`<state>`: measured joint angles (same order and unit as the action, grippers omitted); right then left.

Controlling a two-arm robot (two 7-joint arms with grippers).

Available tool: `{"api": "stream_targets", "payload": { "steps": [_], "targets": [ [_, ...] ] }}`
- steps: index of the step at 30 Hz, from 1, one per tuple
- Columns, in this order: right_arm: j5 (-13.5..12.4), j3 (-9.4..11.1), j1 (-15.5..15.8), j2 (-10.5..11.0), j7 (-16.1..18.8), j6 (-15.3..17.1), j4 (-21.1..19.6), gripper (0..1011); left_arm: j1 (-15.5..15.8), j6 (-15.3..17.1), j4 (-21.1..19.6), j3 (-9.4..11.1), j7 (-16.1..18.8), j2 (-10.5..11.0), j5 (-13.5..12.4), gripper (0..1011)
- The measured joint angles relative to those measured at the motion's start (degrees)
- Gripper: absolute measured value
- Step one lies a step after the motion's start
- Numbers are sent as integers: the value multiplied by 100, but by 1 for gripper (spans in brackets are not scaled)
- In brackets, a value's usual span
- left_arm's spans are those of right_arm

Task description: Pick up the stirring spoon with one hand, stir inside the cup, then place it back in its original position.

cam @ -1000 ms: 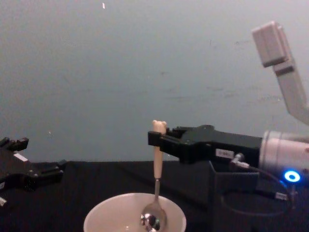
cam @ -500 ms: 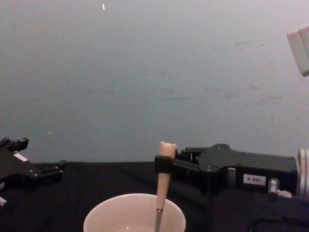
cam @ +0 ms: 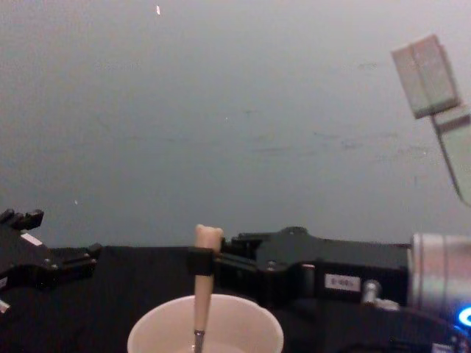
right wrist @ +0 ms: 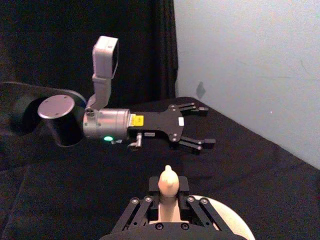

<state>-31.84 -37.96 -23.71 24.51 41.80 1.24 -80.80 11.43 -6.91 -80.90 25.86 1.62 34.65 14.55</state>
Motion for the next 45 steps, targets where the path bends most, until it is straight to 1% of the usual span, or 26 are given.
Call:
{"api": "stream_targets", "payload": {
  "steps": [2, 3, 5, 8, 11, 12, 15, 19, 21, 26, 30, 31, 33, 34, 37, 41, 45],
  "targets": [
    [31, -30, -69, -104, -84, 1, 87, 217, 0, 0, 0, 0, 0, 0, 0, 1001],
    [31, -30, -69, -104, -84, 1, 87, 217, 0, 0, 0, 0, 0, 0, 0, 1002],
    [70, -45, -166, -242, -195, 7, 217, 217, 0, 0, 0, 0, 0, 0, 0, 1001],
    [111, -47, -243, -339, -286, 12, 336, 217, 0, 0, 0, 0, 0, 0, 0, 1001],
    [177, -19, -377, -496, -425, 18, 561, 217, 0, 0, 0, 0, 0, 0, 0, 1001],
    [177, -19, -377, -496, -425, 18, 561, 216, 0, 0, 0, 0, 0, 0, 0, 1001],
    [205, 52, -471, -598, -528, 28, 740, 217, 0, 0, 0, 0, 0, 0, 0, 1001],
    [218, 137, -509, -620, -583, 33, 823, 217, 0, 0, 0, 0, 0, 0, 0, 1001],
    [220, 172, -509, -604, -591, 33, 827, 217, 0, 0, 0, 0, 0, 0, 0, 1001],
    [212, 293, -424, -461, -586, 26, 748, 217, 0, 0, 0, 0, 0, 0, 0, 1001],
    [137, 395, -296, -304, -563, 55, 595, 217, 0, 0, 0, 0, 0, 0, 0, 1001],
    [102, 429, -240, -234, -540, 74, 530, 217, 0, 0, 0, 0, 0, 0, 0, 1001],
    [72, 450, -190, -173, -512, 92, 466, 216, 0, 0, 0, 0, 0, 0, 0, 1002],
    [47, 460, -139, -107, -474, 111, 394, 217, 0, 0, 0, 0, 0, 0, 0, 1001],
    [14, 459, -65, -16, -410, 130, 295, 217, 0, 0, 0, 0, 0, 0, 0, 1001],
    [-27, 386, 65, 126, -284, 165, 116, 217, 0, 0, 0, 0, 0, 0, 0, 1001],
    [-45, 310, 127, 182, -209, 189, 12, 217, 0, 0, 0, 0, 0, 0, 0, 1001]
  ]
}}
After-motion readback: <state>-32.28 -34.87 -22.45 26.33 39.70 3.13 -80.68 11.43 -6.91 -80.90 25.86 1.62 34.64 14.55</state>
